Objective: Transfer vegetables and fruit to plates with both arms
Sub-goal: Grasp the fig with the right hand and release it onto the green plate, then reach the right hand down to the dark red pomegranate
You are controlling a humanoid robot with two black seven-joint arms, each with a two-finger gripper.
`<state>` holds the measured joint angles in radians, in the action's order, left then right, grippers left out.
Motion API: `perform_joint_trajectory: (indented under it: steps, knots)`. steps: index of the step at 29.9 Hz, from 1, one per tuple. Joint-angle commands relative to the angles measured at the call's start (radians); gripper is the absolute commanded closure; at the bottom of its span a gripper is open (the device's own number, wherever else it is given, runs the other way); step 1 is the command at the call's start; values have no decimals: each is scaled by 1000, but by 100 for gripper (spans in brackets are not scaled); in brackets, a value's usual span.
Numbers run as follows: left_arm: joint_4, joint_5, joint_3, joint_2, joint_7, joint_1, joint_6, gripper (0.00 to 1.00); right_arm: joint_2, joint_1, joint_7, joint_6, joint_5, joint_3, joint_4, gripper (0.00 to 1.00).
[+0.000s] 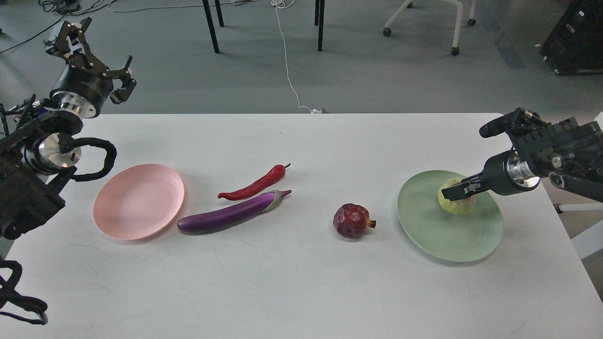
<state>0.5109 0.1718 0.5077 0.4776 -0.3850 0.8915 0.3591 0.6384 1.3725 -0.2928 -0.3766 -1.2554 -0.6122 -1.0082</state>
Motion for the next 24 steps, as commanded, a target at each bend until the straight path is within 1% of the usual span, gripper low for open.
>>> perform_joint_trajectory:
  steps: [1,5,7,11,14,16,19,24]
  knots:
    - [0,0,0,3,0,0,1,2,1,-12,0,-1,-1,2,8,23]
    - [0,0,0,4,0,0,4,2,3,-12,-2,-1,-1,3,3,6]
    - [0,0,0,6,0,0,4,2,7,-4,-5,-1,-1,3,2,3]
    - [0,0,2,13,0,1,6,2,10,36,-6,1,8,23,0,2]
    - [0,0,2,19,0,1,6,2,-5,71,-6,1,31,84,-32,2]
    - [0,0,2,21,0,0,5,2,-35,74,-6,1,80,133,-61,2]
    - [0,0,3,21,-2,0,3,2,-86,82,-5,-4,194,144,-110,2]
    - [0,0,3,23,0,0,3,2,-178,68,-8,-4,206,114,-130,2]
